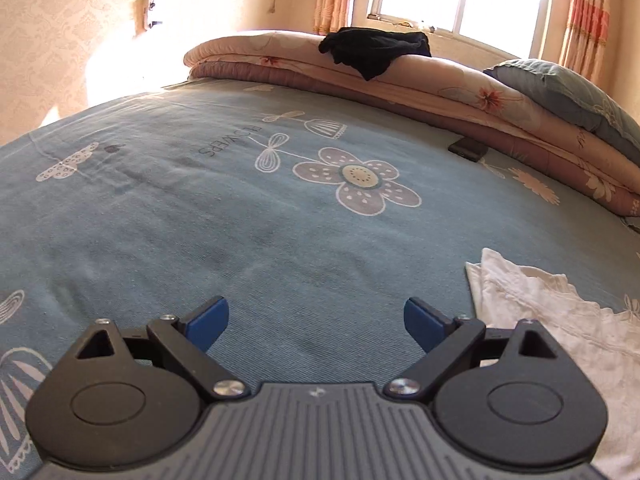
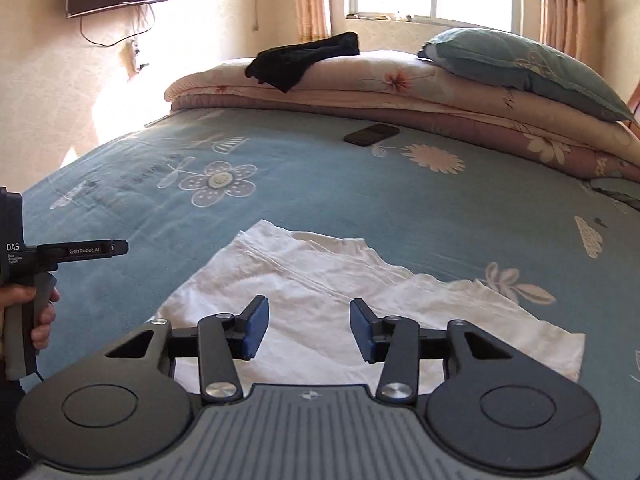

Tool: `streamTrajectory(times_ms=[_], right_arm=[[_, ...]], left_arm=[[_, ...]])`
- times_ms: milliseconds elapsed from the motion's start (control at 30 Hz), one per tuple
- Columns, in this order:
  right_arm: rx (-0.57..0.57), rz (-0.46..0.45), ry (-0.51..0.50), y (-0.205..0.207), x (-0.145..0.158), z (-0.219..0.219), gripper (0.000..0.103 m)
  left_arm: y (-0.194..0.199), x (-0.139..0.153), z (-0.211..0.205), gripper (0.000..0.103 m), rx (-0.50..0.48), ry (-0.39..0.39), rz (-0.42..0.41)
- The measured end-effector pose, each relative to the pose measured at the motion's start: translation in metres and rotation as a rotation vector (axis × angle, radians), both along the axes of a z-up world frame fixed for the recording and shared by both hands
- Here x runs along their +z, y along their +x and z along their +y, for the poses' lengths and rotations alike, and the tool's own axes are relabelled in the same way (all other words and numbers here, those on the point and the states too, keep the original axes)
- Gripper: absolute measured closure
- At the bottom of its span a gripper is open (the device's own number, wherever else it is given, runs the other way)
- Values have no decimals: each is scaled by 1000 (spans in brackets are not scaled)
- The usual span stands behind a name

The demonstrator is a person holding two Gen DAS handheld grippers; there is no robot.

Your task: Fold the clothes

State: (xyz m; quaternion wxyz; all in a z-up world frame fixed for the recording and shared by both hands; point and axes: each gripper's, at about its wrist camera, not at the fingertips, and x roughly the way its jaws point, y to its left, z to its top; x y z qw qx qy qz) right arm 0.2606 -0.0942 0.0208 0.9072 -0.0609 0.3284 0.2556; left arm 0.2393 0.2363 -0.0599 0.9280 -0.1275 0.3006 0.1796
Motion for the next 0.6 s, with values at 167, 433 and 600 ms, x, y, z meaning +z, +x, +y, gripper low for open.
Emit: streamTrajectory(times_ms=[167,433,600], right_arm=[[186,68,-86,42,-49,100,87],[209,102,-133,48,-101,145,87],[121,88,-97,78,-87,143,86]], left_arm=[[-11,3,24,9,29,-58,-38],[-10,1,26,9,28,-71,-38],[-4,-2,19,8,9,-57,-13]])
